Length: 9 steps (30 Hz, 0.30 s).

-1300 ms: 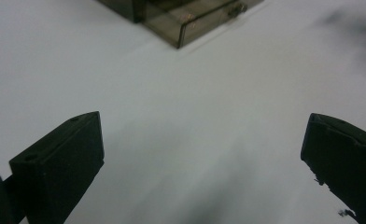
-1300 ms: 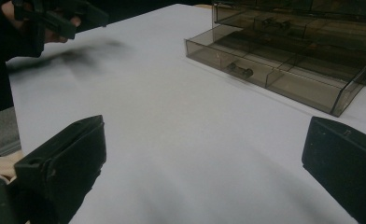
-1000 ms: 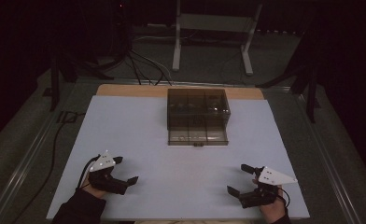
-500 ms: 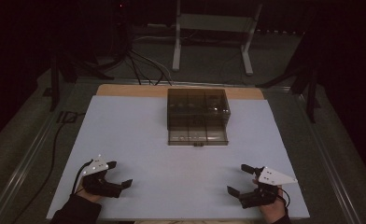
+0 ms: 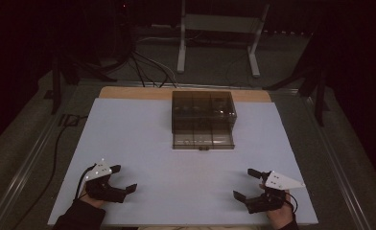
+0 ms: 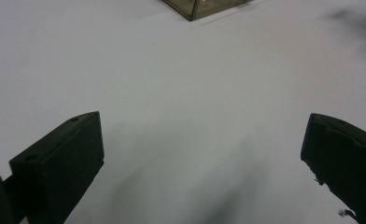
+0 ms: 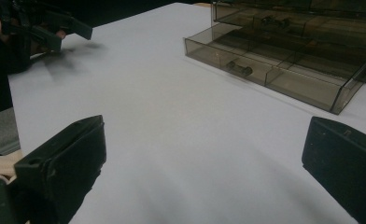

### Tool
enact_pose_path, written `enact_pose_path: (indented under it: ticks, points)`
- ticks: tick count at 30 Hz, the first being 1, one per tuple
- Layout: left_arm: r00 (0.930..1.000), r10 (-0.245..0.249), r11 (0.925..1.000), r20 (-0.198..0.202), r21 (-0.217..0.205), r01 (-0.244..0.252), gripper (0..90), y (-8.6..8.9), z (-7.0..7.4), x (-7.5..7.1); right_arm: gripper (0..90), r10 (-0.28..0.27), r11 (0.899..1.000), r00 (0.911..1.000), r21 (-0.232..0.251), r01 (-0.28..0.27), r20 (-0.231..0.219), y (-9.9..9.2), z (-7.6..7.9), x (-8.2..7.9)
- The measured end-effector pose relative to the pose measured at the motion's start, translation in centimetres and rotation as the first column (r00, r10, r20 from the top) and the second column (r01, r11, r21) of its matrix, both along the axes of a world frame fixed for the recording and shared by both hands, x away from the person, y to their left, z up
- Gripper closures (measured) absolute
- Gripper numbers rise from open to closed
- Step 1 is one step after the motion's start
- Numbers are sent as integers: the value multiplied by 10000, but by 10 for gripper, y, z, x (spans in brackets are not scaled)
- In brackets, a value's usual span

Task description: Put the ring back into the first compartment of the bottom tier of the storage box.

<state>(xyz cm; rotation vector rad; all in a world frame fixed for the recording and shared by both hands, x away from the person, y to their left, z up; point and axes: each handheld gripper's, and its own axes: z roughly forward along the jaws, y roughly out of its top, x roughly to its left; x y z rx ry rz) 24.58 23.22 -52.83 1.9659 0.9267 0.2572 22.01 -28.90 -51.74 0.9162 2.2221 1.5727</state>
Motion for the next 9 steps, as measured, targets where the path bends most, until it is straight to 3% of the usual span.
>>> enact_pose_path:
  ticks: [9]
  points:
    - [9999, 126, 9999, 16, -46, -126, 7, 1, -1, 1, 0, 23, 10000, 10000, -44, -23, -36, 0, -1, 1]
